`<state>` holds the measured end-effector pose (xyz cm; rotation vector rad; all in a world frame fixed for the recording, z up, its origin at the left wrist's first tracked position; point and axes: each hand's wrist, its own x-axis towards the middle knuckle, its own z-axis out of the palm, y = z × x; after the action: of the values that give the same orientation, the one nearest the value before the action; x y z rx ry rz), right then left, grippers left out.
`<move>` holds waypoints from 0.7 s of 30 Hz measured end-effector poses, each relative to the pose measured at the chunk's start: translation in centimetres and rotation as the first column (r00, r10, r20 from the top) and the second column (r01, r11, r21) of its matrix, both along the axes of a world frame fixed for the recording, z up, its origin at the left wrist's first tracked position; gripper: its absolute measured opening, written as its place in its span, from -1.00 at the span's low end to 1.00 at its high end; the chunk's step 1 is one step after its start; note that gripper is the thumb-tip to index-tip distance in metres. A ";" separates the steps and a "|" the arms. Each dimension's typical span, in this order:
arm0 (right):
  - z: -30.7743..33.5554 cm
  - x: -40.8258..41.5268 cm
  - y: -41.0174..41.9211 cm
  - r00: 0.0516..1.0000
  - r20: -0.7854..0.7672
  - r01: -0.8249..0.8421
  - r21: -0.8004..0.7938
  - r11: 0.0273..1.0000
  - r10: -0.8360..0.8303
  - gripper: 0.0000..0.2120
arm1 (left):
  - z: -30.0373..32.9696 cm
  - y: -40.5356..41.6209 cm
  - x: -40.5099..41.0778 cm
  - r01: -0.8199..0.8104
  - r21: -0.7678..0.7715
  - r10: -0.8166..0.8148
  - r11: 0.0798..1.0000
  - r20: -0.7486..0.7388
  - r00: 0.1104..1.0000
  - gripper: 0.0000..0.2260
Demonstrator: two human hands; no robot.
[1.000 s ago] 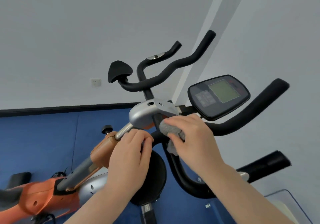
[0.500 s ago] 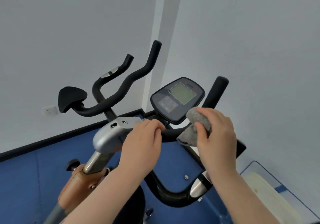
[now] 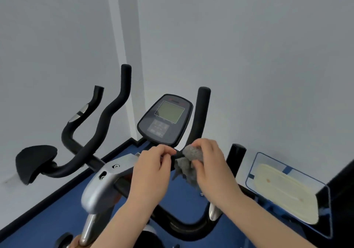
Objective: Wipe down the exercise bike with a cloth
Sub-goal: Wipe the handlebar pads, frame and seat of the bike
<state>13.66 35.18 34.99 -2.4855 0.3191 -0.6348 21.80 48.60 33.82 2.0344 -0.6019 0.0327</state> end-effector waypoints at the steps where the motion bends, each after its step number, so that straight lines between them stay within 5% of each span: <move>1: 0.7 0.3 -0.7 0.999 0.036 0.000 0.032 0.999 -0.001 -0.67 | 0.1 -0.2 0.2 0.016 0.010 -0.016 1.000 0.011 1.000 -0.78; 4: 2.8 2.0 -2.0 0.967 0.217 0.119 0.082 0.990 -0.134 -0.69 | 0.8 -1.3 0.1 0.055 -0.020 -0.055 0.998 -0.020 0.998 -0.76; 6: 2.8 2.6 -1.1 0.978 0.156 0.146 -0.050 0.988 -0.137 -0.65 | 1.4 -2.0 -0.4 0.074 -0.081 -0.079 0.994 -0.055 0.995 -0.74; 9: 1.3 2.0 -0.6 0.999 0.042 0.032 -0.183 0.983 -0.025 -0.60 | 1.7 -2.2 -0.9 0.083 -0.131 -0.092 0.988 -0.061 0.994 -0.73; 15: 5.8 3.4 -6.1 0.977 0.206 -0.037 -0.102 0.994 0.057 -0.67 | 2.3 -3.8 -0.7 -0.026 -0.121 0.016 0.992 -0.085 0.996 -0.73; 19: 5.6 3.6 -7.9 0.947 -0.041 -0.323 -0.118 0.939 0.320 -0.67 | 3.0 -5.5 -1.0 -0.067 -0.145 0.056 0.987 -0.082 0.995 -0.72; 21: 6.7 4.0 -9.8 0.932 0.017 -0.361 -0.022 0.932 0.361 -0.67 | 3.2 -6.0 -1.0 -0.105 -0.160 0.093 0.982 -0.078 0.993 -0.72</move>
<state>17.64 25.42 41.65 -2.4631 -0.1543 -0.5094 20.81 42.62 37.06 1.8955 -0.4390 0.0670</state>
